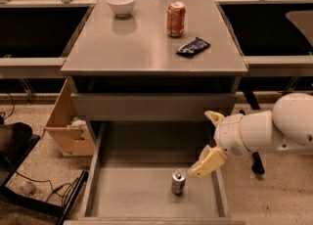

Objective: Pick redbull can from middle drawer and place on counter

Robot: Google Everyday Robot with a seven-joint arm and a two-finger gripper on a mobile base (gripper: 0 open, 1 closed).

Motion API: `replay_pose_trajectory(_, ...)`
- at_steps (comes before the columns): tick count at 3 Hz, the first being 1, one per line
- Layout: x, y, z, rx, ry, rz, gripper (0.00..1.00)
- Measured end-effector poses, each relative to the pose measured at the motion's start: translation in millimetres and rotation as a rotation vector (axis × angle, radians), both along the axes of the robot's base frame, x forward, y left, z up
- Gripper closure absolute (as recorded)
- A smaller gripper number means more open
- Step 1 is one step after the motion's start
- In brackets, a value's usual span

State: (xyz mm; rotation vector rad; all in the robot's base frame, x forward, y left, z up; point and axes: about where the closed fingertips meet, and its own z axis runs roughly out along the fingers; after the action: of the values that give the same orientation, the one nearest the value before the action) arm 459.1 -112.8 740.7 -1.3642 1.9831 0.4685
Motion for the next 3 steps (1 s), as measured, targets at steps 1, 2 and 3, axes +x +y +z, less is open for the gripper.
replay_pose_trajectory(1,12,-1,2,0.001,-0.039,-0.025,0.00)
replay_pose_trajectory(2,11,1,-5,0.020,-0.037,-0.015,0.00)
replay_pose_trajectory(3,18,-1,-24,0.076,-0.072,0.008,0.00)
